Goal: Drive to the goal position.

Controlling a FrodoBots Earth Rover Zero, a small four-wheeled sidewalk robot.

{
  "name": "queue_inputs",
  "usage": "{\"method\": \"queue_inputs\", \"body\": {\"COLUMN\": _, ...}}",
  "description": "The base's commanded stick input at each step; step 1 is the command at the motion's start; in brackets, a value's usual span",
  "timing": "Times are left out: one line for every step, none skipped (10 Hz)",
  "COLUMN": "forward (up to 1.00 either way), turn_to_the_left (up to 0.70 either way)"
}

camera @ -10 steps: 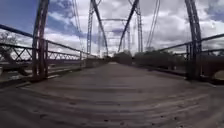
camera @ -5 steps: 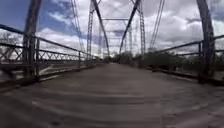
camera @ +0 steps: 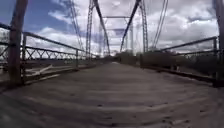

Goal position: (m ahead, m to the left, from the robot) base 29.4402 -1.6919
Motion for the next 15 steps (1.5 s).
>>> {"method": "queue_inputs", "body": {"forward": 1.0, "turn_to_the_left": -0.05}}
{"method": "queue_inputs", "body": {"forward": 1.0, "turn_to_the_left": -0.05}}
{"method": "queue_inputs", "body": {"forward": 1.0, "turn_to_the_left": -0.05}}
{"method": "queue_inputs", "body": {"forward": 1.0, "turn_to_the_left": -0.05}}
{"method": "queue_inputs", "body": {"forward": 1.0, "turn_to_the_left": -0.05}}
{"method": "queue_inputs", "body": {"forward": 1.0, "turn_to_the_left": -0.07}}
{"method": "queue_inputs", "body": {"forward": 1.0, "turn_to_the_left": -0.08}}
{"method": "queue_inputs", "body": {"forward": 1.0, "turn_to_the_left": -0.08}}
{"method": "queue_inputs", "body": {"forward": 1.0, "turn_to_the_left": -0.08}}
{"method": "queue_inputs", "body": {"forward": 1.0, "turn_to_the_left": -0.08}}
{"method": "queue_inputs", "body": {"forward": 1.0, "turn_to_the_left": -0.08}}
{"method": "queue_inputs", "body": {"forward": 1.0, "turn_to_the_left": -0.08}}
{"method": "queue_inputs", "body": {"forward": 1.0, "turn_to_the_left": -0.08}}
{"method": "queue_inputs", "body": {"forward": 1.0, "turn_to_the_left": -0.08}}
{"method": "queue_inputs", "body": {"forward": 1.0, "turn_to_the_left": -0.08}}
